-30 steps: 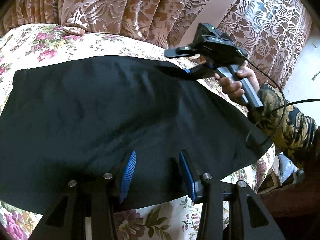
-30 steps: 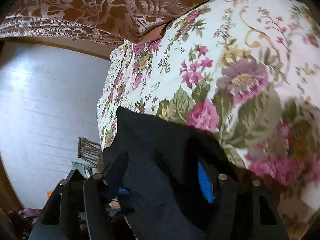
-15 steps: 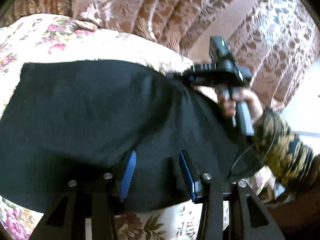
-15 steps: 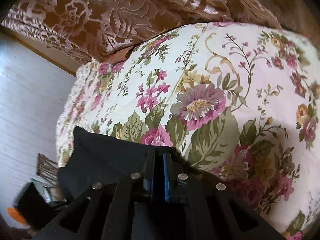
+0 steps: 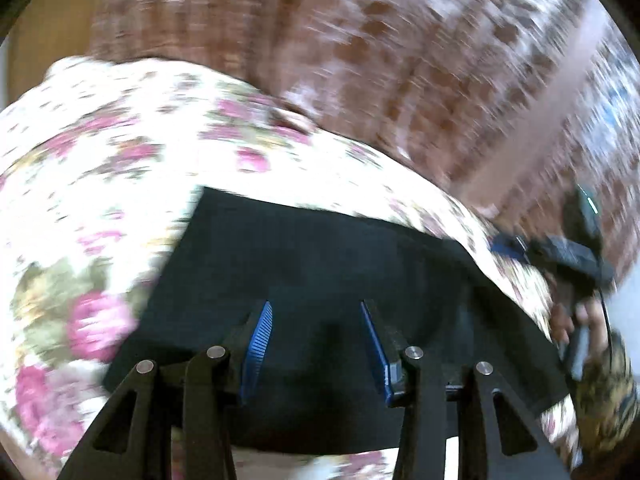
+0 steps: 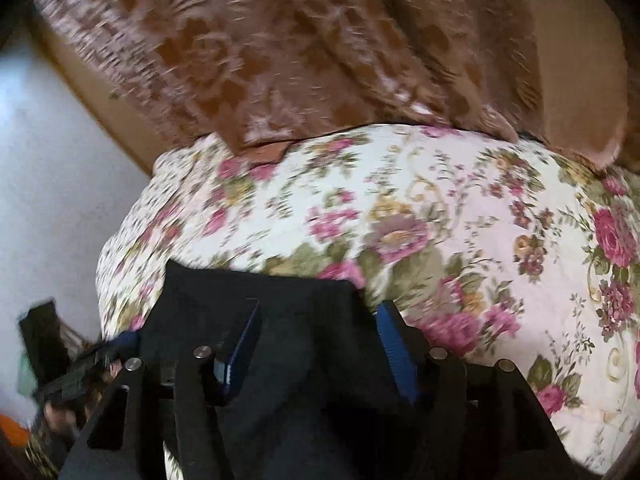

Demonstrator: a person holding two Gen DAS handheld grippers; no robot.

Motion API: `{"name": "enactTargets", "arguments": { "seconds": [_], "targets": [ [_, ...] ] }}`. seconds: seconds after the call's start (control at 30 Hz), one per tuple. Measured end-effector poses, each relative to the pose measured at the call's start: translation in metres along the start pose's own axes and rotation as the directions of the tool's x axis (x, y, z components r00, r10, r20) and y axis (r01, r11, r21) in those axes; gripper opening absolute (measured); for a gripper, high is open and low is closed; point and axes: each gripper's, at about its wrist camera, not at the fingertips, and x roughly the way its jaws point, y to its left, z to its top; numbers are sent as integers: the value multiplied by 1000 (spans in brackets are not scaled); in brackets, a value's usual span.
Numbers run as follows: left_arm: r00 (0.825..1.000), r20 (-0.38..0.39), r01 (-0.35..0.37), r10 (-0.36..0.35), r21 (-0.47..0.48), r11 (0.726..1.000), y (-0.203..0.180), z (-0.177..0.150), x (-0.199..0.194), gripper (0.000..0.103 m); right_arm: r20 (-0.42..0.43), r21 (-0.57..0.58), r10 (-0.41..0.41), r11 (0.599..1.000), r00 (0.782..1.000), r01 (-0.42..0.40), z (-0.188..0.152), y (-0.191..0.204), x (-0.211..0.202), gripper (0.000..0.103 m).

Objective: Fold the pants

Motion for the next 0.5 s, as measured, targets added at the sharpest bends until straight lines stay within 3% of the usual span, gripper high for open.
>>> {"name": "enactTargets", "arguments": {
  "seconds": [0.07,0.13,0.2,0.33,0.5],
  "targets": [
    [999,29,-26,28,-82,996,28,-1,-16,45,-24,-53,33,998,999,-34,-7,22,3,28],
    [998,43,-38,45,-150,988,53,-4,-29,45,-60,-103,47,993,997,-53,-15,45,16,20],
    [997,51,-54,65,-192,980,69,-6,-38,45,-98,-143,71,986,993,-84,-20,68,33,18],
    [996,58,-49,66,-265,963,95,-20,-54,45,-119,-194,36,979,992,-59,-24,101,66,18],
    [998,56,0,22,-363,932,121,-37,-61,45,-147,-221,-101,973,984,67,-24,113,105,18]
  ]
}}
